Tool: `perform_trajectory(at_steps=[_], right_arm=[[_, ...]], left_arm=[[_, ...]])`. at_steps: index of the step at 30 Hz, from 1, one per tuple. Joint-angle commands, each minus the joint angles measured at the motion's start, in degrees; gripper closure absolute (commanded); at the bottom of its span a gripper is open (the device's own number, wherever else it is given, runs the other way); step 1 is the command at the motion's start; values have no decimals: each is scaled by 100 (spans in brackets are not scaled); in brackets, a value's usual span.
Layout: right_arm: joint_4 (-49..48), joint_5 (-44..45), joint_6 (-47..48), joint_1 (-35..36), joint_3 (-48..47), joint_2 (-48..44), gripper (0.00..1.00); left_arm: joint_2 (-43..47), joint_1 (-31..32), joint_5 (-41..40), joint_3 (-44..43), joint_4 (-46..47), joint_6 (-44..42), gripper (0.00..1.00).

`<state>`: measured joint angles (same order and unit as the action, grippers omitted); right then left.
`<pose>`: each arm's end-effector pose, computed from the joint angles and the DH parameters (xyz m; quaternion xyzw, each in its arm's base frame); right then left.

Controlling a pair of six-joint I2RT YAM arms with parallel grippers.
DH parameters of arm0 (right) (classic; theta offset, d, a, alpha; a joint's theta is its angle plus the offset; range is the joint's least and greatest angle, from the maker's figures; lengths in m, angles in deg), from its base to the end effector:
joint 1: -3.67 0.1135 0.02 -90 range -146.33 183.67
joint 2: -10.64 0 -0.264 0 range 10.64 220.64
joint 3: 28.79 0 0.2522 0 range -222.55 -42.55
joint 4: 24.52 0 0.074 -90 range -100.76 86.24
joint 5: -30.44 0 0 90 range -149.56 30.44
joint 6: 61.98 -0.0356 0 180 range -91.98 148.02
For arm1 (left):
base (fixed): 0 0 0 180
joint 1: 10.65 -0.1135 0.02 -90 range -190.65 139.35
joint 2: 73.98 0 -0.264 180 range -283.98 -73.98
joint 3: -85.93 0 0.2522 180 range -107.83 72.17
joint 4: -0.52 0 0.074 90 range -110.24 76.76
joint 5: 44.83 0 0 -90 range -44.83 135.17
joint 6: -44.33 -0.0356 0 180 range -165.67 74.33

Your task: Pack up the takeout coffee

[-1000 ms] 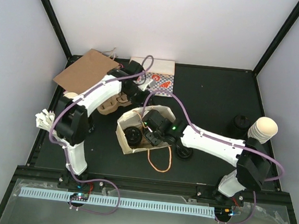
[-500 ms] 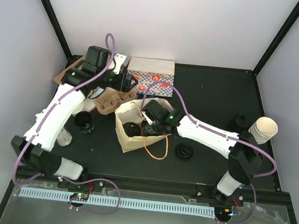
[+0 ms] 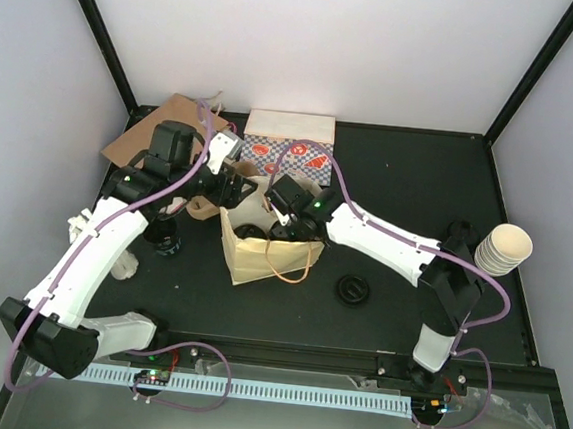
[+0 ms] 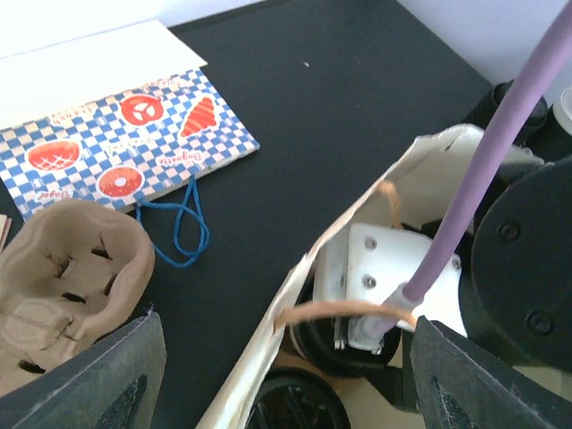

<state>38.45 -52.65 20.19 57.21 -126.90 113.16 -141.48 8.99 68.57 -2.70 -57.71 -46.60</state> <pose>0.2238 0.2956 0.2509 -0.3693 0.9065 0.0491 0.1985 0.2206 -0.0937 0.3840 0.2454 0.8465 -0.2500 0.4008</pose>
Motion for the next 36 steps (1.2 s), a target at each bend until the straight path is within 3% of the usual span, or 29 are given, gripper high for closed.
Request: perform_trajectory(at_steps=[1, 12, 20, 25, 29, 36], right_arm=[[939, -52, -411, -145, 126, 505, 61], [1597, -343, -747, -173, -255, 1097, 64], [1610, 88, -630, 120, -201, 1097, 64], [1499, -235, -827, -117, -90, 997, 63], [1345, -593, -889, -268, 106, 786, 63], [1298, -1071, -914, -302, 324, 695, 63]], left_arm=[[9, 14, 12, 192, 254, -208, 23], [-224, 14, -629, 376, 254, -291, 28], [-357, 9, -677, 317, 70, -303, 37], [-412, 14, -678, 285, -47, -294, 51], [-430, 14, -704, 331, -70, -279, 70], [-418, 14, -654, 409, -115, -224, 87]])
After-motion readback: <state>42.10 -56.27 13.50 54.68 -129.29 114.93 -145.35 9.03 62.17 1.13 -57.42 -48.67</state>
